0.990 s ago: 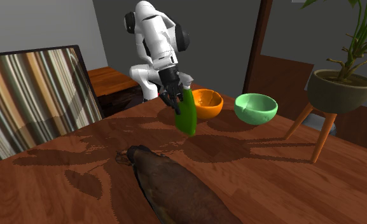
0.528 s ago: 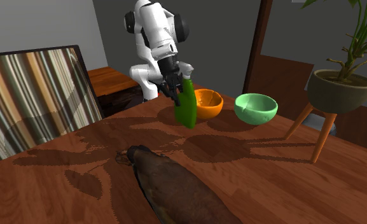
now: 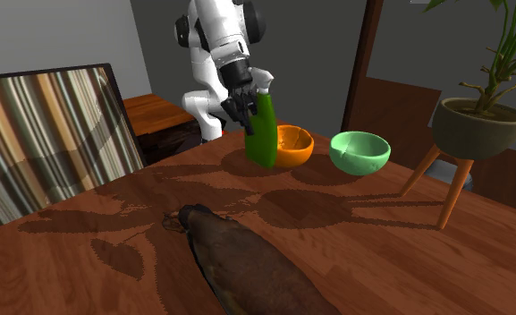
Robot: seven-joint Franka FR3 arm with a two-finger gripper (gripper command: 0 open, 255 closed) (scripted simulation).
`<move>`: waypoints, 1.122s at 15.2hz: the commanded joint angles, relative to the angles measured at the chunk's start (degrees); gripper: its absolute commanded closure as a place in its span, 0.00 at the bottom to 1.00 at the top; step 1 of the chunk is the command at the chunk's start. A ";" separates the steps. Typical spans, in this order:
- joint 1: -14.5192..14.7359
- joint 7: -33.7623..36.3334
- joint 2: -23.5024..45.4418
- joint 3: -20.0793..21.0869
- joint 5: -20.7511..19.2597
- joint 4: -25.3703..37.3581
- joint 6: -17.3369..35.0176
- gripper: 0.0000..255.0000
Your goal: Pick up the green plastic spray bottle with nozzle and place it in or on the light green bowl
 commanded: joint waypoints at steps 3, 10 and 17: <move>-0.04 0.72 0.10 -0.04 -0.37 3.07 -2.91 1.00; -0.10 1.98 1.39 -0.10 -1.04 10.05 -8.50 1.00; 2.69 7.94 1.61 2.50 -3.56 11.36 -8.52 1.00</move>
